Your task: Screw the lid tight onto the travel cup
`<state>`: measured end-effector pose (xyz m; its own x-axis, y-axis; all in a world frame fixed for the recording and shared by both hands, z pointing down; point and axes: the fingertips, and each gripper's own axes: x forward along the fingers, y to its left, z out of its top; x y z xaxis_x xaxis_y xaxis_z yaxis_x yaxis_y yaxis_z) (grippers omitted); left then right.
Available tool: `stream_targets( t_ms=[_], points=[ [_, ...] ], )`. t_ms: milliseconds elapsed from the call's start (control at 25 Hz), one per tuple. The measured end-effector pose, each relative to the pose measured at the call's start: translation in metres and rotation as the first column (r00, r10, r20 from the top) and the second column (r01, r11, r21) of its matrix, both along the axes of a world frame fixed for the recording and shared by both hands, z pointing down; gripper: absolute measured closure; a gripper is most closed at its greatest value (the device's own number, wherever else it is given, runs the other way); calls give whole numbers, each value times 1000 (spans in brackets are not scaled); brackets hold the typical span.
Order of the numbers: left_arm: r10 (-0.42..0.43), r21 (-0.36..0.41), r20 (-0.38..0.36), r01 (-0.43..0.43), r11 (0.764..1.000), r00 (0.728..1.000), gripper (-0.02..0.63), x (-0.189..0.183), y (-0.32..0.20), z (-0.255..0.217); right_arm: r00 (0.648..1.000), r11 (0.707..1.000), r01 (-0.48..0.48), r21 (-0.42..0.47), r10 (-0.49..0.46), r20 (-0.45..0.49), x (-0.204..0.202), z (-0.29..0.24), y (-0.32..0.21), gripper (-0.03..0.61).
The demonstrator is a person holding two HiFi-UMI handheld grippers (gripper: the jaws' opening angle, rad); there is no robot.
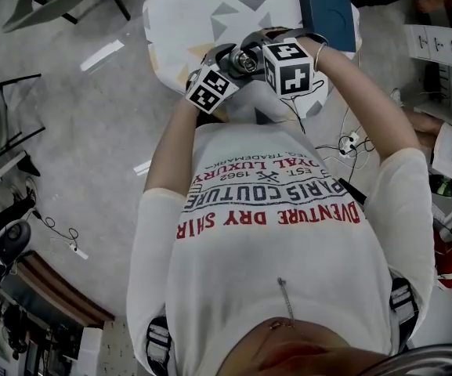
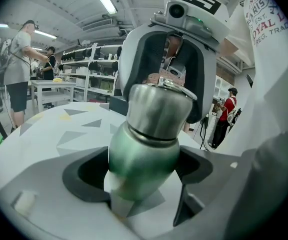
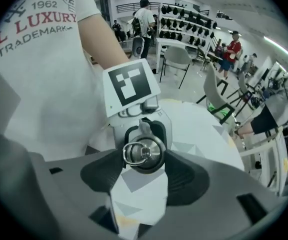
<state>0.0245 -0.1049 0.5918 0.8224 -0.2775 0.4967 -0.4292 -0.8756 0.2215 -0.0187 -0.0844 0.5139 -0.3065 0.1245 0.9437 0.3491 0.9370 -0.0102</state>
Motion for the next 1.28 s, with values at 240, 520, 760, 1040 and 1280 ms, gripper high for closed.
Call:
stream_targets(
  t_ms=[240,520,760,1040,1280],
  points=[
    [2,-4,-2,-2,1000,1000,210,0,-1,-2,967,967,-253,-7,253,17,-3,-1,-6,309],
    [4,-17,1,-4,1000,1000,207,-1,-2,-4,840,841,-538,-49,540,46,-4,-3,-14,308],
    [7,-30,5,-7,1000,1000,207,-2,-2,-1,830,831,-555,-26,556,45,-3,-1,-14,308],
    [12,-47,31,-10,999,999,207,-1,2,4,952,954,-300,13,299,63,8,-13,-4,298],
    [12,-53,47,-10,999,999,207,-1,1,2,999,999,34,37,-35,32,3,-18,-4,299]
  ],
)
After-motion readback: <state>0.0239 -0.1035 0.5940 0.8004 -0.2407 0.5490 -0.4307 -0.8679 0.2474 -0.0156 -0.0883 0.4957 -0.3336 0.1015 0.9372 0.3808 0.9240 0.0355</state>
